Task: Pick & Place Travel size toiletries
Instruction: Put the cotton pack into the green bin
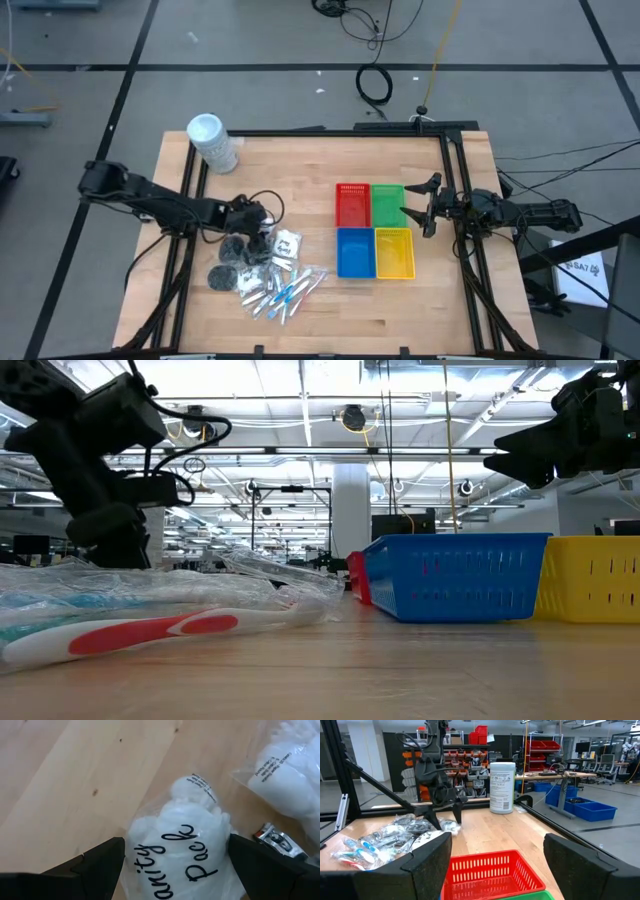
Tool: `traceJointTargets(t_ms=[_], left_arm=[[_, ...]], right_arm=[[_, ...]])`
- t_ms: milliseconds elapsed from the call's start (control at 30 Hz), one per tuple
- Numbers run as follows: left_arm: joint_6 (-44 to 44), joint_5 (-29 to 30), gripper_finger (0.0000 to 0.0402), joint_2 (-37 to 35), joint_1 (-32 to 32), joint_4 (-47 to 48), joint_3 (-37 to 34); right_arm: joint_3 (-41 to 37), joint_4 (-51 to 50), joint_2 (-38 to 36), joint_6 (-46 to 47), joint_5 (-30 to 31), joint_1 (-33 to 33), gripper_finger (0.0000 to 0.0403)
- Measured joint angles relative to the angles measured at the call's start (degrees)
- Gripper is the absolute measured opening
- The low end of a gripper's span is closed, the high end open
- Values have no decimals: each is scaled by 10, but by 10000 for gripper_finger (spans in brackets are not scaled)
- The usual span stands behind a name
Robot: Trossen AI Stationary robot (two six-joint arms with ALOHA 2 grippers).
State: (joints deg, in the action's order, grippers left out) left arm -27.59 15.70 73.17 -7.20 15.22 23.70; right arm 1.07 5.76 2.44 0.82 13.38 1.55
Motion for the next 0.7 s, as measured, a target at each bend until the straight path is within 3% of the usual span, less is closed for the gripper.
traceJointTargets(t_ms=[233,533,700], left_arm=[[3,-9,325,2,0,-15,-1],[25,-11,182,-2,0,-20,-1],[24,-6,128,-4,1,-25,-1]], right_arm=[[0,0,0,0,0,0,304],[0,0,0,0,0,0,304],[0,0,0,0,0,0,304]])
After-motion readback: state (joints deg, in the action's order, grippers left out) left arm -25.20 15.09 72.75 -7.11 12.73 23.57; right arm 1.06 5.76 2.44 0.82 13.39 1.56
